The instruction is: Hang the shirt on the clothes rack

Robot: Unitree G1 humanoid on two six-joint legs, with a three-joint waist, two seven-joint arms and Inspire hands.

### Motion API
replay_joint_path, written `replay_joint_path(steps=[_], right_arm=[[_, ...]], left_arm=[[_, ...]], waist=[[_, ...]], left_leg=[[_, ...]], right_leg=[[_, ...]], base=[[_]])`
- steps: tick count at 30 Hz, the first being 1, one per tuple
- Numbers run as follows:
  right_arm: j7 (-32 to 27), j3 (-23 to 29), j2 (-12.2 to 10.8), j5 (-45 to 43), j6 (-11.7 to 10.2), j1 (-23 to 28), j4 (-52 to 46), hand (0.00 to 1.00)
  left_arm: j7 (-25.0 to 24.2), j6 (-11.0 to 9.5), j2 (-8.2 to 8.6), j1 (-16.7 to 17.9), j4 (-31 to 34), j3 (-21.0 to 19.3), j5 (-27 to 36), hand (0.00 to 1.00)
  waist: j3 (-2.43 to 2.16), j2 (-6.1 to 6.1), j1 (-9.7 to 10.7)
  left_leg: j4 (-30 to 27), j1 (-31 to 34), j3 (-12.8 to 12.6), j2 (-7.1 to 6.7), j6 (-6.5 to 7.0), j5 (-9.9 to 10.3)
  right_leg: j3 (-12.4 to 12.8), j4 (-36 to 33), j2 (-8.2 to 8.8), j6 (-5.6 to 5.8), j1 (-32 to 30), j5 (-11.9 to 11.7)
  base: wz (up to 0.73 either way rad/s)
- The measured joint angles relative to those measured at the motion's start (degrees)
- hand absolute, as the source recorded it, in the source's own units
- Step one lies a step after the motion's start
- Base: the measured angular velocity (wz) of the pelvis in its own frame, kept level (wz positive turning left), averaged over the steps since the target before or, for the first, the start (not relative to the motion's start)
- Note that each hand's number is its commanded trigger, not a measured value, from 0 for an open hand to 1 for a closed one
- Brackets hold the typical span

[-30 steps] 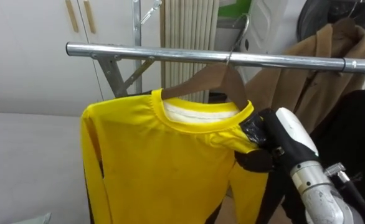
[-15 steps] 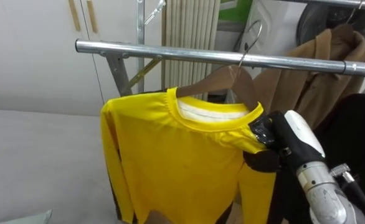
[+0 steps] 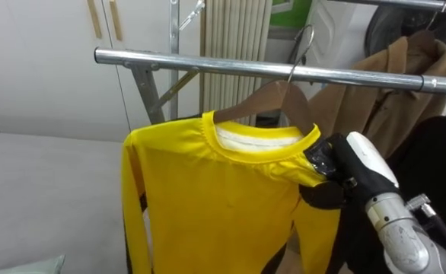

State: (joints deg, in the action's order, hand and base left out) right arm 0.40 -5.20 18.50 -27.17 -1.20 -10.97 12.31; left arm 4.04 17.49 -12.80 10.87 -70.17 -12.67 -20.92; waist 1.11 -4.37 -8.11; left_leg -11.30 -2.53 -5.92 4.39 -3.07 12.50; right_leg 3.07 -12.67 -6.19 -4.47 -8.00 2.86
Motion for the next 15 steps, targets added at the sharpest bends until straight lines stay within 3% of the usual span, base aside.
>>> replay_joint_path(steps=[4, 15], right_arm=[[3.21, -1.01, -0.01, -0.14, 0.01, -0.05, 4.27, 1.00], [3.97, -0.91, -0.27, 0.49, -0.12, -0.27, 6.77, 1.00]], left_arm=[[0.02, -0.01, -0.21, -0.01, 0.40, -0.58, -0.01, 0.00], [0.02, 0.00, -1.06, -0.01, 0.61, -0.58, -0.01, 0.00]], waist=[[0.05, -0.32, -0.04], [-0.05, -0.91, 0.23]], left_leg=[[-0.02, 0.00, 0.21, -0.07, 0.06, 0.03], [-0.50, 0.10, 2.05, -0.27, 0.22, 0.11]], right_leg=[[-0.10, -0.09, 0.10, 0.27, 0.28, 0.10], [-0.69, 0.02, 0.07, 0.37, 0.72, -0.11]], base=[[0.00], [0.02]])
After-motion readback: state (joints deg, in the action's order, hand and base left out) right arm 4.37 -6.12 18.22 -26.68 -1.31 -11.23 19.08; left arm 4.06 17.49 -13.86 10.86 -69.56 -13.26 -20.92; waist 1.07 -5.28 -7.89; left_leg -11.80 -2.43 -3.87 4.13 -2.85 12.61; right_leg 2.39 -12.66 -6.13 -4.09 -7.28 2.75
